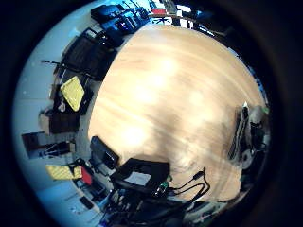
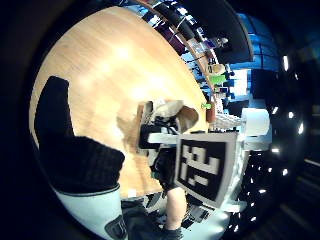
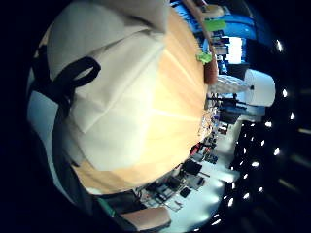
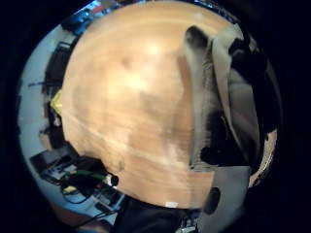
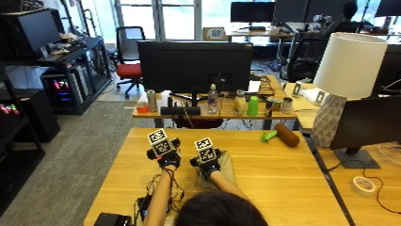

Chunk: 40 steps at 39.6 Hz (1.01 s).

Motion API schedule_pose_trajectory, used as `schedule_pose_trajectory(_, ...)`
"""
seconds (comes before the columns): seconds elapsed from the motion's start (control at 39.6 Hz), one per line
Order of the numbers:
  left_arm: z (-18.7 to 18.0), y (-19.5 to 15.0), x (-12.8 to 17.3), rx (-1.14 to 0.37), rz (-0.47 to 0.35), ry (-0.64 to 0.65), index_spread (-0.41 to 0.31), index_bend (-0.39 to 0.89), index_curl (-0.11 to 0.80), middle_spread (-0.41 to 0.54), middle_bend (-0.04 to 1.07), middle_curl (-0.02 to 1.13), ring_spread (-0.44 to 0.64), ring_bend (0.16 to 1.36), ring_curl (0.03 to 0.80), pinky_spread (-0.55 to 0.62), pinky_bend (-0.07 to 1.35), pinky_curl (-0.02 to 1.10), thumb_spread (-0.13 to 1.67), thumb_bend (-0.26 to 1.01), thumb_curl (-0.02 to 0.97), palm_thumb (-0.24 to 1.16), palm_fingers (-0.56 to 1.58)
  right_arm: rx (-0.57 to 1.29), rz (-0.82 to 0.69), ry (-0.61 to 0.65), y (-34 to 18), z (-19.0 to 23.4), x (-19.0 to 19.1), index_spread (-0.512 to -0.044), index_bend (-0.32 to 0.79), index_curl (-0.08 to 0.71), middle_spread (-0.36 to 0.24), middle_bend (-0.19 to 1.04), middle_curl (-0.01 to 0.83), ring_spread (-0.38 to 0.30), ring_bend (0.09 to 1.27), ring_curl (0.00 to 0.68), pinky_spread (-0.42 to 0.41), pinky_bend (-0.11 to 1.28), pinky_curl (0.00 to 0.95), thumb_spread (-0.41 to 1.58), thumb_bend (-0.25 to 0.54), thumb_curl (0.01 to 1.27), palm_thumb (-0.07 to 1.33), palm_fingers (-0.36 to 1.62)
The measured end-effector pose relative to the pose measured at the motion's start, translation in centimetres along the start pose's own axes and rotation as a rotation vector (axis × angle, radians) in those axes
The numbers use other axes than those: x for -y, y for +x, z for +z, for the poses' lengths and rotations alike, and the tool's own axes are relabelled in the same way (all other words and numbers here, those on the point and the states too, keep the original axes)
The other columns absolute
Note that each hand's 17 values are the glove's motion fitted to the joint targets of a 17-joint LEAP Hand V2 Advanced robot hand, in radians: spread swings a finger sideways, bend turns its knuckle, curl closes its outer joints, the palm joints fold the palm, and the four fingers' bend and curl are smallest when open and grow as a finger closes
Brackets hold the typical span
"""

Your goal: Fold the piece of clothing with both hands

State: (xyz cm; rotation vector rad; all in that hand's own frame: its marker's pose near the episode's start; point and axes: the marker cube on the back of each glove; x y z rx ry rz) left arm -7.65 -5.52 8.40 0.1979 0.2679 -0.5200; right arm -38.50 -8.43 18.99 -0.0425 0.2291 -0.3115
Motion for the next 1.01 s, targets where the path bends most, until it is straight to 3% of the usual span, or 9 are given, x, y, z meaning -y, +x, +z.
schedule_pose_trajectory(0.08, 0.5, -0.4, 1.0, -0.035, 0.023, -0.021, -0.025, 0.16, 0.336, 0.149, 0.17, 0.26, 0.38, 0.53, 0.304, 0.32, 0.4, 0.35, 1.59, 0.15, 0.268, 0.35, 0.21, 0.019, -0.029, -0.029, -0.8, 0.3, -0.2, -0.258, 0.02, 0.236, -0.128, 0.27, 0.47, -0.235, 0.7, 0.461, -0.299, 0.73, 0.455, 0.64, -0.043, 0.55, 1.01, 1.08)
schedule_pose_trajectory(0.23, 1.2, -1.0, 1.8, -0.068, 0.022, -0.067, -0.023, 0.16, 0.337, 0.141, 0.17, 0.27, 0.36, 0.53, 0.302, 0.31, 0.4, 0.35, 1.59, 0.17, 0.279, 0.36, 0.21, 0.265, -0.066, -0.161, -0.3, -2.0, -1.7, -0.263, 0.0, 0.186, -0.102, 0.22, 0.454, -0.196, 0.69, 0.447, -0.276, 0.74, 0.442, 0.88, -0.052, 0.5, 0.89, 1.02)
schedule_pose_trajectory(0.43, 0.5, -1.0, 1.6, -0.059, 0.012, -0.073, -0.023, 0.16, 0.341, 0.139, 0.17, 0.27, 0.35, 0.54, 0.299, 0.31, 0.39, 0.35, 1.59, 0.18, 0.289, 0.36, 0.22, 0.343, -0.093, -0.016, 2.6, -8.3, -2.4, -0.275, 0.06, 0.164, -0.082, 0.2, 0.444, -0.162, 0.64, 0.422, -0.232, 0.7, 0.41, 1.09, -0.012, 0.43, 0.82, 1.06)
schedule_pose_trajectory(0.58, -0.6, -0.4, 1.6, -0.045, 0.029, -0.073, -0.023, 0.17, 0.345, 0.138, 0.16, 0.28, 0.35, 0.54, 0.297, 0.31, 0.39, 0.35, 1.59, 0.18, 0.295, 0.35, 0.22, 0.334, -0.068, 0.101, 7.5, -10.3, 0.6, -0.276, 0.07, 0.166, -0.08, 0.2, 0.442, -0.157, 0.61, 0.411, -0.211, 0.67, 0.398, 1.17, -0.006, 0.41, 0.83, 1.07)
schedule_pose_trajectory(0.71, -2.2, 0.7, 1.3, -0.025, 0.069, -0.067, -0.023, 0.17, 0.348, 0.137, 0.16, 0.28, 0.34, 0.54, 0.296, 0.31, 0.39, 0.35, 1.58, 0.18, 0.297, 0.34, 0.22, 0.3, 0.013, 0.155, 13.5, -13.6, -1.1, -0.288, 0.14, 0.206, -0.087, 0.17, 0.433, -0.116, 0.5, 0.403, -0.12, 0.61, 0.397, 1.22, -0.021, 0.39, 0.8, 0.83)
schedule_pose_trajectory(1.01, -3.3, 4.3, 0.5, 0.004, 0.191, -0.072, -0.025, 0.17, 0.355, 0.125, 0.16, 0.27, 0.33, 0.54, 0.293, 0.31, 0.38, 0.34, 1.58, 0.16, 0.295, 0.3, 0.22, 0.347, 0.189, 0.118, 22.5, -11.2, -1.3, -0.305, 0.13, 0.231, -0.079, 0.17, 0.393, -0.075, 0.45, 0.369, -0.009, 0.53, 0.349, 1.28, -0.015, 0.35, 0.75, 0.77)
